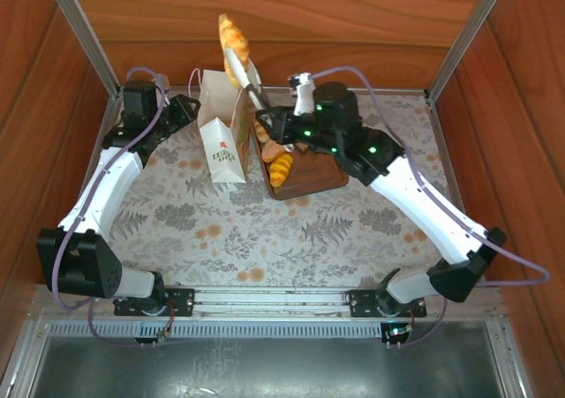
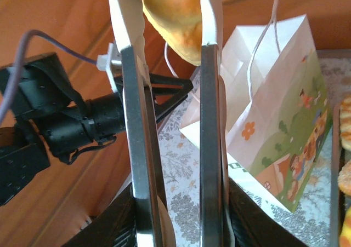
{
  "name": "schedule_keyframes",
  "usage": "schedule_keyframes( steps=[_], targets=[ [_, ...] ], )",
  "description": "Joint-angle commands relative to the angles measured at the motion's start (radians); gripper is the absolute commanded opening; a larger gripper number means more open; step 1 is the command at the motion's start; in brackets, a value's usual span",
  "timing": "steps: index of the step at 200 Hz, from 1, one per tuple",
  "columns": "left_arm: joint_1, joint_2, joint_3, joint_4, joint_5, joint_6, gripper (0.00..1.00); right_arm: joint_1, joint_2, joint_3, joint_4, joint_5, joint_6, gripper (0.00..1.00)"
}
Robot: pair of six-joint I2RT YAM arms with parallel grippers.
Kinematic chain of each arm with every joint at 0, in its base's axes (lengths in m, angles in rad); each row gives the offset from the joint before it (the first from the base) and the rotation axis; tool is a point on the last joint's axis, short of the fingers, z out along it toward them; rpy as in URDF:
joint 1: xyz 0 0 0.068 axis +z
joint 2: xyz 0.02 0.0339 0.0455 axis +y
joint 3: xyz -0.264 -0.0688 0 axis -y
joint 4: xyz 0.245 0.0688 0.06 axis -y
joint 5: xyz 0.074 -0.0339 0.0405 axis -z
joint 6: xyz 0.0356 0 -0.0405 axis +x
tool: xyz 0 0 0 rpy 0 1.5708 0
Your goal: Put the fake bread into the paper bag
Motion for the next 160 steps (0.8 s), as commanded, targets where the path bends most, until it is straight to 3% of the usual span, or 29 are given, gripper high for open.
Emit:
schedule_keyframes(
  steps=[1,74,160],
  targets=[
    [0.008,0.022,-0.007,0.035,0.026,-0.021,0.43,0.02,0.068,0.075,0.043,0.088,0.046,0.37],
    [0.008,0.039,-0.025,0.038,0.005,-0.021,0.35,0.044,0.292,0.201,-0.024,0.062,0.092,0.39],
    [0.019,0.021,-0.052,0.036,-0.044,-0.008,0.3,0.05,0.345,0.247,-0.212,0.096,0.029,0.41]
  ],
)
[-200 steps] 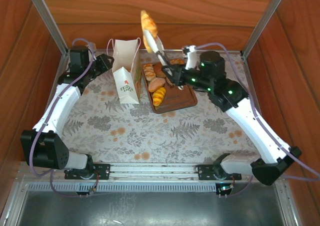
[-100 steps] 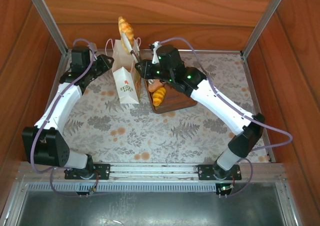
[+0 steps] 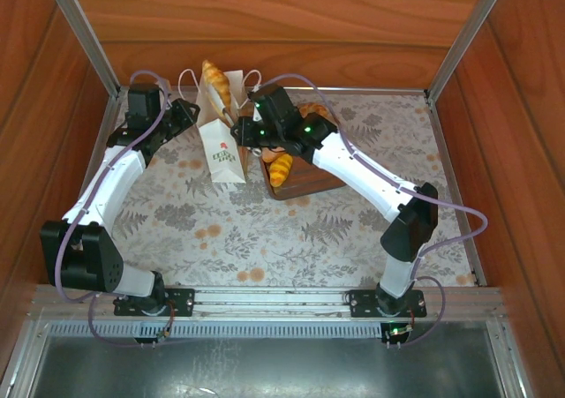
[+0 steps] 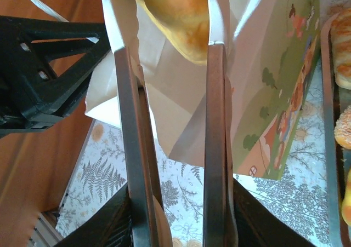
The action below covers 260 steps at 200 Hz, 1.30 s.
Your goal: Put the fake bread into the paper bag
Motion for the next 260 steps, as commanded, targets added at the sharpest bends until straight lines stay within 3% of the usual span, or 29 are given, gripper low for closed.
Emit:
schedule_keyframes(
  steps=[1,100,218,260],
  targets=[
    [0.015,-0.011,-0.024,0.014,-0.029,0.01,0.3,0.009,-0.015,0.043,-0.055,0.035,-0.037,0.41],
    [0.022,-0.008,-0.022,0.02,0.014,0.005,0.3,0.009,-0.014,0.095,-0.157,0.057,-0.105,0.58],
    [0.028,-0.106,-0.017,0.027,0.055,0.018,0.68,-0.012,-0.141,0.163,-0.072,-0.038,-0.181,0.57],
    [0.031,-0.209,-0.096,0.041,-0.016,0.05,0.76,-0.044,-0.334,0.038,-0.045,0.012,-0.182,0.56]
  ],
)
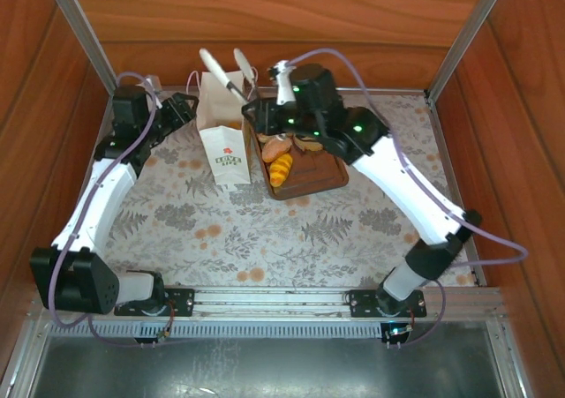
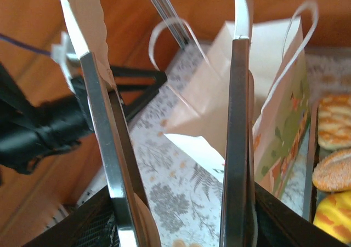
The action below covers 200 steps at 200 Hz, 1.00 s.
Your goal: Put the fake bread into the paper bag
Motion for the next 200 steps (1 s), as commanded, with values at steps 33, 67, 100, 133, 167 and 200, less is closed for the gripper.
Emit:
schedule_keyframes(
  steps=[33,67,100,133,167,200],
  targets=[
    [0.013,-0.187,-0.185,0.065,-0.147,0.026,0.81,-0.104,-0.262,-0.254,0.001,0.065,0.021,0.57],
    [0.014,-0.325,-0.358,0.147,-0.25,-0.05,0.83,-0.203,-0.377,-0.478,-0.065,0.012,0.106,0.57],
    [0.014,-0.404,-0.458,0.147,-0.311,-0.103,0.84,-0.228,-0.392,-0.659,-0.08,-0.044,0.174,0.57],
    [0.014,-0.438,-0.528,0.148,-0.318,-0.157,0.84,-0.229,-0.333,-0.775,-0.042,-0.086,0.23,0.57],
    [0.013,-0.443,-0.556,0.145,-0.301,-0.166,0.84,-0.225,-0.233,-0.772,-0.056,-0.118,0.242,0.57],
    [0.014,-0.447,-0.561,0.142,-0.302,-0.149,0.84,-0.21,-0.143,-0.737,-0.08,-0.111,0.236,0.57]
  ],
)
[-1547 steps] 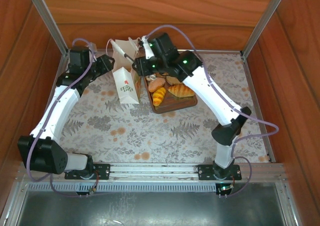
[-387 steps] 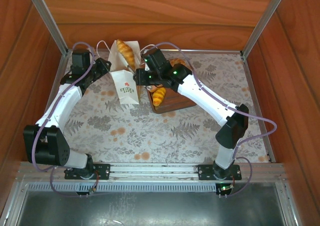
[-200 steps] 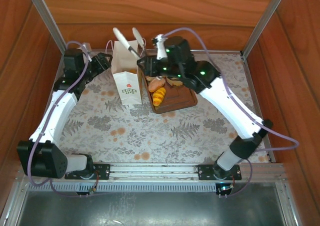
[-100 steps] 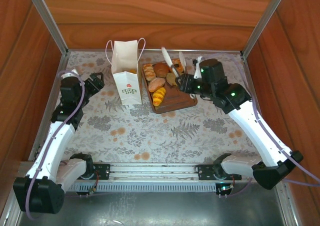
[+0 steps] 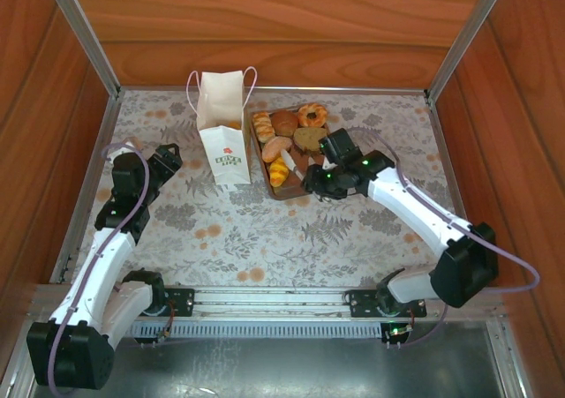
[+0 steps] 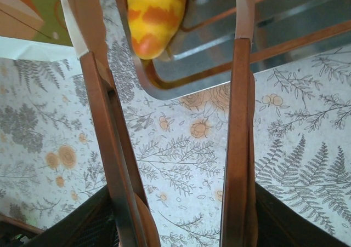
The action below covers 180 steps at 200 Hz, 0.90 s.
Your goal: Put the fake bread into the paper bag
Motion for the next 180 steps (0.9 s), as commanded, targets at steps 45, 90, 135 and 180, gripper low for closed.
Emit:
schedule_keyframes(
  steps=[45,90,135,180],
  targets=[
    [0.007,-0.016,-0.009,0.017,-0.007,0.02,0.84,0.05,0.168,0.147,-0.069,0.007,-0.015,0.57],
    [0.007,-0.011,-0.015,0.014,0.002,0.029,0.84,0.079,0.27,0.24,-0.119,0.026,-0.033,0.57],
    [0.009,-0.008,-0.014,0.017,0.005,0.038,0.84,0.101,0.366,0.32,-0.179,0.07,-0.054,0.57],
    [0.009,-0.003,-0.012,0.016,0.007,0.042,0.84,0.115,0.417,0.364,-0.222,0.112,-0.07,0.55]
  ],
)
